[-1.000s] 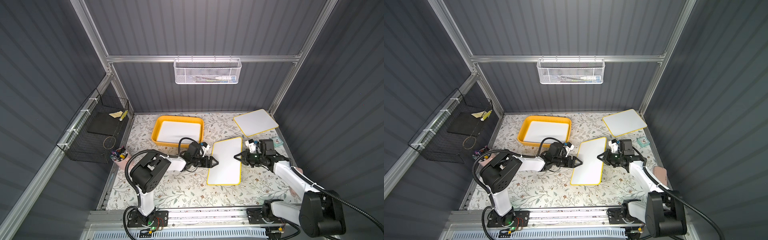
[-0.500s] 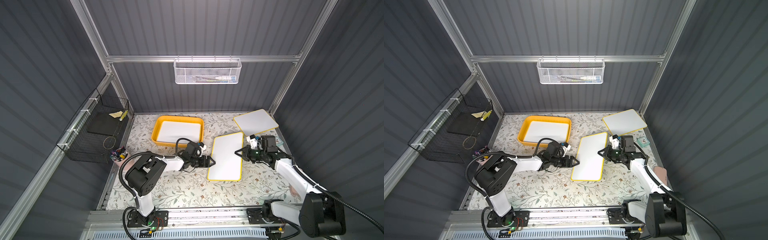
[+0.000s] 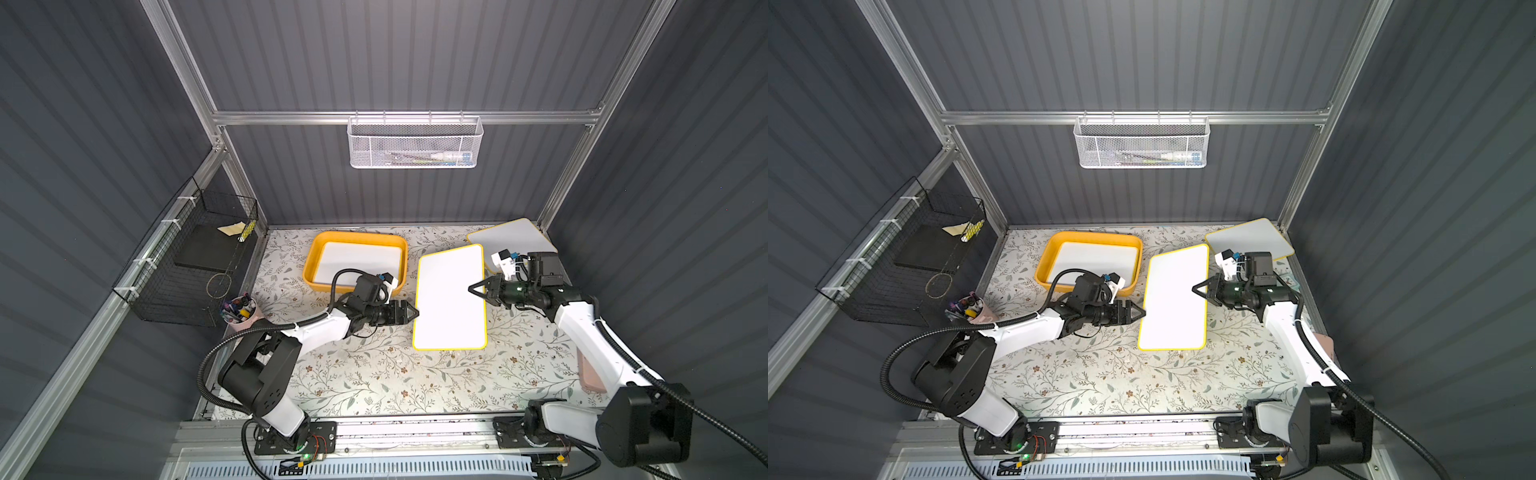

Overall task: Put the whiteboard into the storage box
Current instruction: Pick up the whiteboard at the center of the board.

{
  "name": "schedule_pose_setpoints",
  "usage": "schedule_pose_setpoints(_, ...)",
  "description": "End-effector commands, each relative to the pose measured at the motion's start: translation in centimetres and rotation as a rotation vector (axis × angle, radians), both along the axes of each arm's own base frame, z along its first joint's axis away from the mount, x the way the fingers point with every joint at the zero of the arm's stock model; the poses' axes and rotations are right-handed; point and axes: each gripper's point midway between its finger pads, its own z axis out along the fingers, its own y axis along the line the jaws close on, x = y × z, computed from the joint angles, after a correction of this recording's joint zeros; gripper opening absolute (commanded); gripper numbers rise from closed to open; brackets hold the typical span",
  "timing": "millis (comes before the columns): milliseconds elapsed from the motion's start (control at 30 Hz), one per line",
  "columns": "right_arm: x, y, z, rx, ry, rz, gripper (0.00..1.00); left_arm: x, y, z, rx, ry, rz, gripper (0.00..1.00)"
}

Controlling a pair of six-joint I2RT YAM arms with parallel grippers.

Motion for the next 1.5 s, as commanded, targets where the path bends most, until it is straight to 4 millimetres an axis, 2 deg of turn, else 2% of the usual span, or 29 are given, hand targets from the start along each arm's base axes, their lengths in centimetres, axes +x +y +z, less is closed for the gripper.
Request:
schedule_pose_setpoints(0,-0.8,1.6,3.2,0.118,-0.060,0.131,0.00,-0.1,0.0,2.4,-0.138,0.019,-0.023,0.84)
schedule_pose_setpoints(100,-0.9,2.0,3.7,0.150,-0.064,0.165,0.00,0.1,0.0,4.0,-0.210,0.004,-0.032,0.82)
schedule_pose_setpoints(300,-1.2,3.1,4.7,0.219,-0.089,0.231,0.00,-0.5,-0.7,5.3,-0.302,0.023,-0.098,0.79)
schedule_pose_setpoints(400,-1.7,3.9,5.1,0.235,-0.103,0.277,0.00,-0.5,-1.2,6.7,-0.391,0.026,-0.123,0.75)
schedule_pose_setpoints(467,-1.8,4.3,5.1,0.238,-0.106,0.303,0.00,-0.5,-1.3,7.7,-0.440,0.024,-0.138,0.67)
schedule_pose_setpoints(533,-1.8,4.6,5.2,0.243,-0.100,0.316,0.00,-0.3,-1.1,8.3,-0.469,0.026,-0.130,0.66)
schedule_pose_setpoints(600,-1.7,4.7,5.2,0.244,-0.103,0.321,0.00,-0.1,-0.8,8.9,-0.500,0.023,-0.135,0.56)
schedule_pose_setpoints(733,-1.2,4.7,4.7,0.234,-0.110,0.312,0.00,0.2,0.1,9.6,-0.561,0.040,-0.129,0.22)
schedule_pose_setpoints(767,-1.1,4.7,4.7,0.238,-0.106,0.314,0.00,0.3,0.4,9.8,-0.576,0.039,-0.119,0.17)
schedule_pose_setpoints(833,-0.9,4.7,4.7,0.237,-0.105,0.311,0.00,0.4,0.7,10.0,-0.589,0.043,-0.109,0.14)
schedule_pose_setpoints(900,-0.7,4.6,4.3,0.225,-0.107,0.299,0.05,0.4,0.9,10.0,-0.592,0.046,-0.111,0.07)
schedule_pose_setpoints(967,-0.2,4.6,3.9,0.224,-0.096,0.291,0.14,0.5,1.4,10.1,-0.594,0.045,-0.097,0.00)
schedule_pose_setpoints(1000,-0.1,4.7,3.7,0.226,-0.086,0.287,0.17,0.6,1.6,10.2,-0.595,0.045,-0.087,0.00)
schedule_pose_setpoints(1067,0.3,4.7,3.4,0.227,-0.076,0.278,0.31,0.9,2.2,10.5,-0.601,0.039,-0.071,0.00)
schedule_pose_setpoints(1167,0.7,4.5,2.5,0.203,-0.068,0.250,0.44,1.4,3.4,11.1,-0.613,0.027,-0.046,0.00)
schedule_pose_setpoints(1333,1.4,4.0,0.8,0.153,-0.035,0.198,0.54,3.4,7.6,11.5,-0.609,0.024,0.101,0.00)
schedule_pose_setpoints(1467,1.8,3.4,-0.7,0.090,-0.016,0.158,0.56,5.1,11.6,11.5,-0.559,0.008,0.249,0.00)
